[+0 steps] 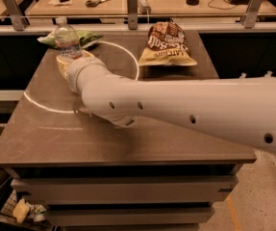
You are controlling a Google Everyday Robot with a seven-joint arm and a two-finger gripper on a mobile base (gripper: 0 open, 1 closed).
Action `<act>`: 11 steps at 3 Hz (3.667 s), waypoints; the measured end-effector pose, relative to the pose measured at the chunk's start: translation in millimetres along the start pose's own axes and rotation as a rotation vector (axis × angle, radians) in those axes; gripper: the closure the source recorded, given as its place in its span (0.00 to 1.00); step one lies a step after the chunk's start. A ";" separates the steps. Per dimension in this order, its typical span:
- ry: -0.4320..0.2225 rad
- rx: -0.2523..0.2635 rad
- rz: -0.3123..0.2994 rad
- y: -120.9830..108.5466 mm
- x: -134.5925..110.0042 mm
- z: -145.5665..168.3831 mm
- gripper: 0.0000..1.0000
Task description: Place water bottle upright
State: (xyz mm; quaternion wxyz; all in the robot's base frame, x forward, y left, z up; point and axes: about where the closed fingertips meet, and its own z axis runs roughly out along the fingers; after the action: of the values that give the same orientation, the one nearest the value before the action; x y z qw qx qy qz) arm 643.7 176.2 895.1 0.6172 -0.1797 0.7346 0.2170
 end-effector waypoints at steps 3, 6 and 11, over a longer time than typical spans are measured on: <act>-0.073 -0.044 -0.071 -6.2 -15.9 2.4 1.00; -0.201 -0.113 -0.195 -19.3 -25.4 -5.7 1.00; -0.181 -0.141 -0.190 -16.2 3.7 -12.5 1.00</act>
Offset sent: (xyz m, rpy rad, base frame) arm 0.0074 -0.0009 0.0134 -0.0479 -0.1270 0.0481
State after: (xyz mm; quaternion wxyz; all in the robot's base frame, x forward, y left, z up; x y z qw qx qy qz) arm 641.4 155.8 891.7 0.6844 -0.2710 0.6387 0.2242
